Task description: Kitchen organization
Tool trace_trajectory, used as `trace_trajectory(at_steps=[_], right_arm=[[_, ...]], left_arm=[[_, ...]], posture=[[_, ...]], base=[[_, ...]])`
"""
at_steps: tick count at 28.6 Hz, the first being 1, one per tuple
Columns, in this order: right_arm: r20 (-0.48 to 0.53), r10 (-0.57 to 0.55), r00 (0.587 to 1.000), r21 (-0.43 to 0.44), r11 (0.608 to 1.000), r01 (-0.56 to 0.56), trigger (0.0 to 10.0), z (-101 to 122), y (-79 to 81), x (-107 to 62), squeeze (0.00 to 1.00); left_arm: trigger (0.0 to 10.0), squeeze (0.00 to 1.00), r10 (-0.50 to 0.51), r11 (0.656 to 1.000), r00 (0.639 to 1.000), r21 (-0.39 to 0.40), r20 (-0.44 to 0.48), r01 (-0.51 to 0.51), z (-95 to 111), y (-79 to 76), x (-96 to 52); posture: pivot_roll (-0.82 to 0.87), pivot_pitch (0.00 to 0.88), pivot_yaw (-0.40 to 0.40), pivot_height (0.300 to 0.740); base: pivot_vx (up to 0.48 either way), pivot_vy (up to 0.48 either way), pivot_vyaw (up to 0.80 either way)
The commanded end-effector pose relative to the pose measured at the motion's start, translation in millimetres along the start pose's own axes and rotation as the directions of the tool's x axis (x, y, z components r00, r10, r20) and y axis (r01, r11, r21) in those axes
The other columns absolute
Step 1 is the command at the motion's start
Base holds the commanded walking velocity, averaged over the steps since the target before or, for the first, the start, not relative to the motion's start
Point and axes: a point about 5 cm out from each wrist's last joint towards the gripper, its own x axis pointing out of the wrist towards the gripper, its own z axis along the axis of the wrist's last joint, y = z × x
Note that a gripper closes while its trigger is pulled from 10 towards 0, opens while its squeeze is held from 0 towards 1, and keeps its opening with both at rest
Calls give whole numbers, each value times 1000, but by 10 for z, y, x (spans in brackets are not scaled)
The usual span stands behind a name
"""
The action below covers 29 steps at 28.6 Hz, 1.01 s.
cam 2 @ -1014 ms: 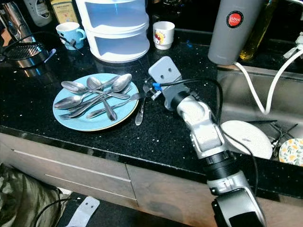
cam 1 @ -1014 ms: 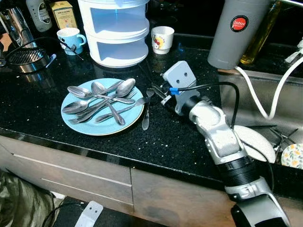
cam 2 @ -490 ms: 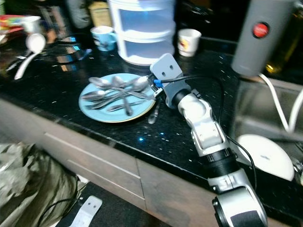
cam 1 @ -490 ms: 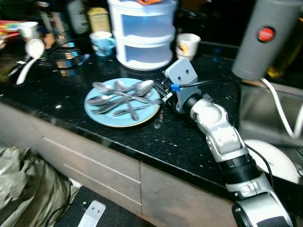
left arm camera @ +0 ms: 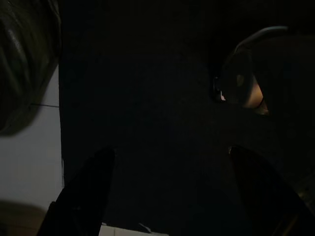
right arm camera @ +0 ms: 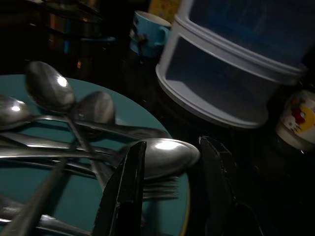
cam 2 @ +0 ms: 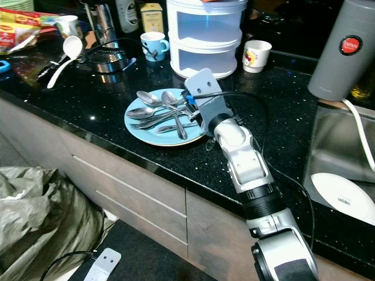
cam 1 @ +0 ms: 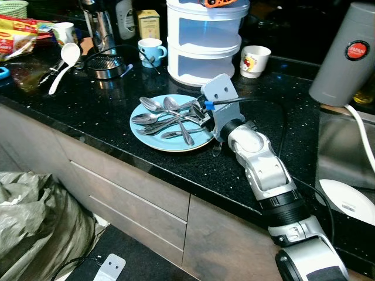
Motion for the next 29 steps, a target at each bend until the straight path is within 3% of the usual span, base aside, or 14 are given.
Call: trace_trajectory(at_steps=[1, 4, 9, 11, 17, 29], right_arm=[[-21, -17, 1000, 22, 1000, 18, 10000, 6, -24, 23, 0], [-45, -43, 998, 40, 998, 45, 10000, 0, -43, 27, 0], [-148, -121, 982, -91, 990, 109, 10000, -76, -43, 43, 0], [-232, -65, 971, -91, 995, 45, 10000, -105, 31, 56, 0], [-210, -2, 978, -95, 995, -18, 10000, -39, 86, 91, 0], [-261, -8, 965, -51, 999, -5, 10000, -41, 119, 155, 0]], left_arm=[[10000, 0, -14, 1000, 1000, 24, -15, 15, -17, 0, -2], [10000, 0, -16, 1000, 1000, 24, -13, 17, -15, -2, -2], [10000, 0, -9, 1000, 1000, 4, -16, 9, -21, -3, -1], [10000, 0, -12, 1000, 1000, 11, -22, 12, -26, -3, -1], [10000, 0, -12, 1000, 1000, 7, -19, 12, -22, -2, -1], [10000, 0, -14, 1000, 1000, 11, -19, 15, -19, -9, 0]], posture=[[-18, 0, -14, 740], [-18, 0, -15, 740], [-17, 0, -19, 740], [-15, 0, -19, 740], [-12, 0, -22, 740], [-9, 0, -25, 740]], base=[[0, -465, 0], [0, -463, 0], [0, -61, 0], [0, 0, 0], [0, 0, 0], [0, 0, 0]])
